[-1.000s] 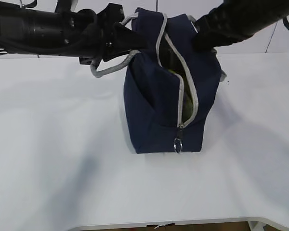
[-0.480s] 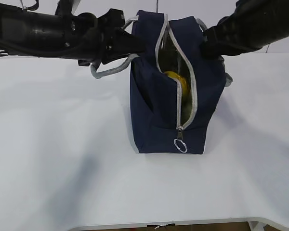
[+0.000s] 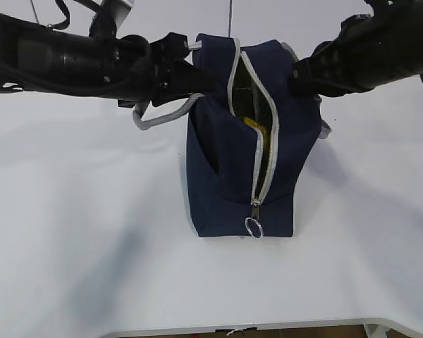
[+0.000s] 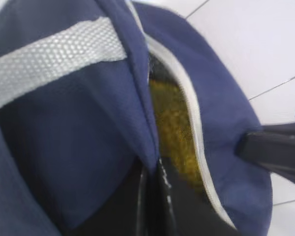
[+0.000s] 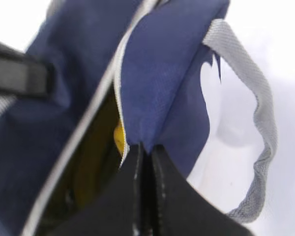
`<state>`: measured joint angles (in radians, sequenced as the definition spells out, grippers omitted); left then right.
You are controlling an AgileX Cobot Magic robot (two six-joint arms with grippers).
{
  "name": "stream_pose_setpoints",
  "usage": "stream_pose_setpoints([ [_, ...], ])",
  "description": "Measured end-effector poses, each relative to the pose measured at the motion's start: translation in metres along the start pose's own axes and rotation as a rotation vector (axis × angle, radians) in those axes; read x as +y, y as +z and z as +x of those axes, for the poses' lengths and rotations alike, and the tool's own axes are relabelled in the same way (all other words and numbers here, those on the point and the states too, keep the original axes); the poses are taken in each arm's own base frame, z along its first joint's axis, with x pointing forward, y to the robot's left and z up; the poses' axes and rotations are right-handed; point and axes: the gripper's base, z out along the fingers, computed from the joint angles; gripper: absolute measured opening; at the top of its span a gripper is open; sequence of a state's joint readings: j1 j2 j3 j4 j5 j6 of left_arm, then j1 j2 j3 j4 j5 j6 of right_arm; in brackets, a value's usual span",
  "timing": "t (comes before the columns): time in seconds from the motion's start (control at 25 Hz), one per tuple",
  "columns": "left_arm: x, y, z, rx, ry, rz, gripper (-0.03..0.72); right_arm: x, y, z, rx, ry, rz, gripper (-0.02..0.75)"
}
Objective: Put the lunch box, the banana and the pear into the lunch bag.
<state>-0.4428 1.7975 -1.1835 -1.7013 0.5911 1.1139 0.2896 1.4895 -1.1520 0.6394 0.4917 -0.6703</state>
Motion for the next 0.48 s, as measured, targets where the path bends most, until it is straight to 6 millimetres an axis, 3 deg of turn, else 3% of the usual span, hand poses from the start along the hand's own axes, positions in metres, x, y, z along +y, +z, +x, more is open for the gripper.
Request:
stream_pose_setpoints([
  [0.48, 0.004, 0.006, 0.002, 0.0, -0.005, -0.027, -0.014, -0.005, 0.022, 0.001, -0.046, 0.057, -0.017, 0.022],
])
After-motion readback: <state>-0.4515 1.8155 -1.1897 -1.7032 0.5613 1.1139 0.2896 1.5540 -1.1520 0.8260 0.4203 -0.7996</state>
